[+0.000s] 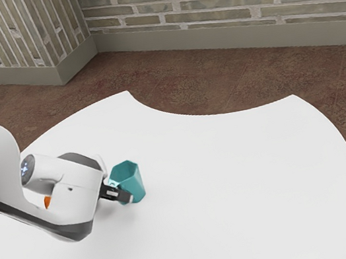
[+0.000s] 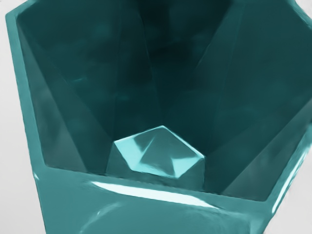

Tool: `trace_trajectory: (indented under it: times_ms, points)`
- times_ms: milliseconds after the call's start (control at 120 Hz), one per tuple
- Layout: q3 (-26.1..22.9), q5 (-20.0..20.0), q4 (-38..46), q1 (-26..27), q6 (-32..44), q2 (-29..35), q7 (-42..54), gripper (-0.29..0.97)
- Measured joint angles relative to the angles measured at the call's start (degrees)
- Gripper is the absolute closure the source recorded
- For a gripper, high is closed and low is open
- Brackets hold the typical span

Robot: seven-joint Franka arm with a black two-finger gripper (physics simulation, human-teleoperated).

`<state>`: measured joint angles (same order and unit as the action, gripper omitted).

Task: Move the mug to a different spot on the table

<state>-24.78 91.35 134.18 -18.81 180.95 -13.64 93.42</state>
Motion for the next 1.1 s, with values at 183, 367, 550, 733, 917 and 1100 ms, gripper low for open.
trace_trajectory:
  times_ms: [183,367,550,733,917,1100]
  points:
    - [0.0,0.1,0.4,0.8,0.1,2.8,0.5,0.10]
    - [0.0,0.1,1.5,0.6,0.1,8.4,1.0,0.06]
    - [0.5,-4.7,1.3,1.1,-0.9,13.5,1.3,0.04]
    - [5.4,-37.8,-10.4,3.8,-14.8,13.0,-2.4,0.03]
    - [7.6,-68.4,-19.0,2.1,-42.5,16.1,-24.3,0.03]
    - [20.8,-80.3,-35.7,6.7,-65.2,12.9,-44.6,0.02]
